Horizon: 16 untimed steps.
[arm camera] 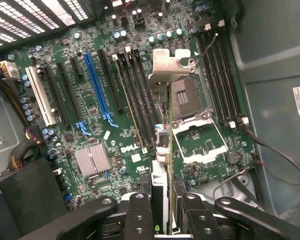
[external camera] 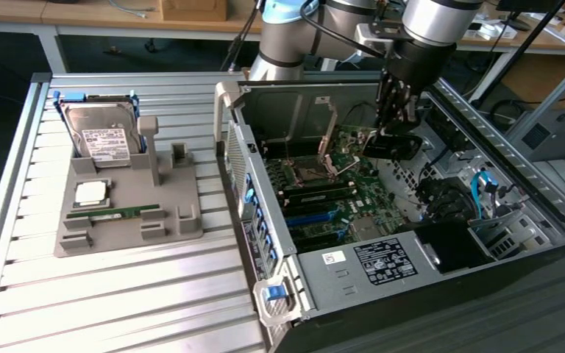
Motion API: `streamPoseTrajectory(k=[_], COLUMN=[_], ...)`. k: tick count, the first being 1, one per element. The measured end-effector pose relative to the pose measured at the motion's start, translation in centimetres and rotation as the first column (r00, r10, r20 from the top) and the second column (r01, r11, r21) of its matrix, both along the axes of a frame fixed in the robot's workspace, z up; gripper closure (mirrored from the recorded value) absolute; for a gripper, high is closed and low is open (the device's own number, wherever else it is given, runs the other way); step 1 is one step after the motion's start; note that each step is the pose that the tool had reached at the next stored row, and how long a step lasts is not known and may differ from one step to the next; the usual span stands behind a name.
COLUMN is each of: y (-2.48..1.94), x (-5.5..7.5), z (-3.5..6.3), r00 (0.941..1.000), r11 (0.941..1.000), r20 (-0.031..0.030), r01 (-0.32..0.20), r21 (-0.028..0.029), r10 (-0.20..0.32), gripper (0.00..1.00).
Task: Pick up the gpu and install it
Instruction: 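Insert the gpu into the slot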
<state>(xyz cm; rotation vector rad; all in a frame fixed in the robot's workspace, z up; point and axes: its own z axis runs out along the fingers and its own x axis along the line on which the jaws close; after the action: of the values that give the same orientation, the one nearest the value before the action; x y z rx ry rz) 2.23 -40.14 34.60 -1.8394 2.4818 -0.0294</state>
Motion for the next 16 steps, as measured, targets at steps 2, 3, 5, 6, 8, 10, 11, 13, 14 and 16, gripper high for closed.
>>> streamPoseTrajectory(k=[2,3,5,6,8,10,11,13,14,16], y=[0.0,0.0,0.0,0.0,0.0,0.0,0.0,0.0,0.0,0.0], x=[0.0,0.0,0.0,0.0,0.0,0.0,0.0,0.0,0.0,0.0], z=[-0.01,-0.01,-0.01,-0.02,-0.02,-0.03,-0.03,-0.03,-0.03,-0.04], r00=[1.0,1.0,0.9999,0.9999,0.9998,0.9997,0.9996,0.9995,0.9994,0.999], r11=[1.0,1.0,0.9999,0.9999,0.9998,0.9997,0.9996,0.9995,0.9994,0.999], r20=[0.0,0.0,0.0,0.0,0.0,0.0,0.0,0.0,0.0,0.0], r01=[-0.006,-0.008,-0.014,-0.016,-0.021,-0.025,-0.028,-0.033,-0.035,-0.045], r21=[0.0,0.0,0.0,0.0,0.0,0.0001,0.0001,0.0,0.0,0.0], r10=[0.006,0.008,0.014,0.016,0.021,0.025,0.028,0.033,0.035,0.045], gripper=[0.73,0.73,0.73,0.73,0.73,0.73,0.73,0.73,0.73,0.73])
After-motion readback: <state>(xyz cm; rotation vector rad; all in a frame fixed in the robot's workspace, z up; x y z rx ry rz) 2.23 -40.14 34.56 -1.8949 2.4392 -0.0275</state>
